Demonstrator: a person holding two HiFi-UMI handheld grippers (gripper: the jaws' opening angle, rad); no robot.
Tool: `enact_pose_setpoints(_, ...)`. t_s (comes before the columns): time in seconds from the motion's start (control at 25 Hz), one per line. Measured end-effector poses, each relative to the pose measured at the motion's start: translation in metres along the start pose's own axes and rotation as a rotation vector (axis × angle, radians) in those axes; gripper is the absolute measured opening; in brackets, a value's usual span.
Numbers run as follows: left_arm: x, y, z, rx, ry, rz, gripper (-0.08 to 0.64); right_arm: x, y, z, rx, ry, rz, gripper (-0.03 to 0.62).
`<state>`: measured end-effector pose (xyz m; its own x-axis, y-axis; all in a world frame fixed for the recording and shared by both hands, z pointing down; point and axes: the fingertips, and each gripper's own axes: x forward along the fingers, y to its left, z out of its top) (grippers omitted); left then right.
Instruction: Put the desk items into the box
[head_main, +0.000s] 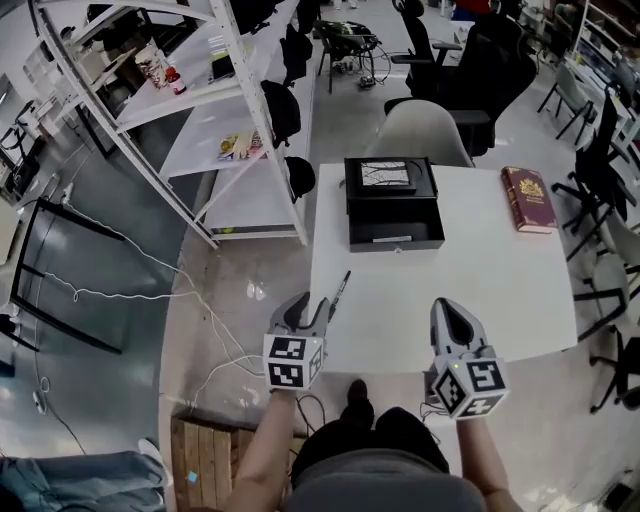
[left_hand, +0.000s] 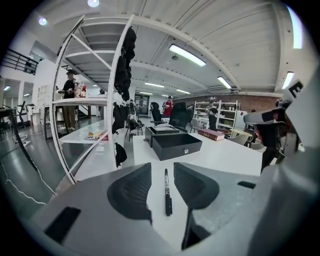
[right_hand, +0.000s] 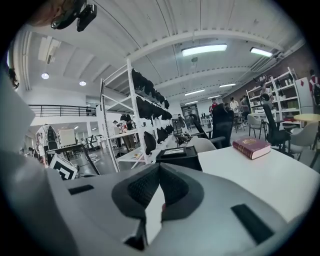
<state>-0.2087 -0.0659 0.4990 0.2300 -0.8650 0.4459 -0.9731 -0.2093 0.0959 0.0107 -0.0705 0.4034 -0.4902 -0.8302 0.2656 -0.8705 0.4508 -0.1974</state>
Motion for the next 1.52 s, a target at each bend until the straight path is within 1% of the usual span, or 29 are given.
enact_pose_setpoints(0.16, 0.011, -0.001, -0.007, -0.002, 0.025, -0.023, 0.140, 0.002, -0.004, 0.001, 0.006, -0.004, -0.023, 0.005)
enact_pose_setpoints(0.44, 0.030, -0.009, -0.018, 0.027, 0.086, -0.050, 0.140, 0.001, -0.015, 0.006, 0.007, -0.006, -0.051, 0.005)
enact_pose_setpoints(0.64, 0.044, -0.012, -0.027, 0.014, 0.146, -0.062, 0.138, 0.004, -0.024, 0.012, 0.018, -0.019, -0.058, 0.005)
enact_pose_setpoints(0.92, 0.071, -0.019, -0.047, 0.111, 0.265, -0.073, 0.137, 0.014, -0.041, 0.012, 0.036, -0.015, -0.067, 0.005)
enact_pose_setpoints(1.16, 0.083, -0.021, -0.054, 0.119, 0.331, -0.066, 0.117, 0.022, -0.052, 0.011, 0.049, -0.008, -0.067, 0.005)
enact_pose_setpoints(1.36, 0.091, -0.018, -0.060, 0.142, 0.383, -0.053, 0.095, 0.027, -0.059, 0.010, 0.058, 0.005, -0.071, 0.005)
enact_pose_setpoints(1.52, 0.097, -0.017, -0.068, 0.153, 0.416, -0.058, 0.089, 0.030, -0.063, 0.009, 0.065, 0.009, -0.067, 0.005)
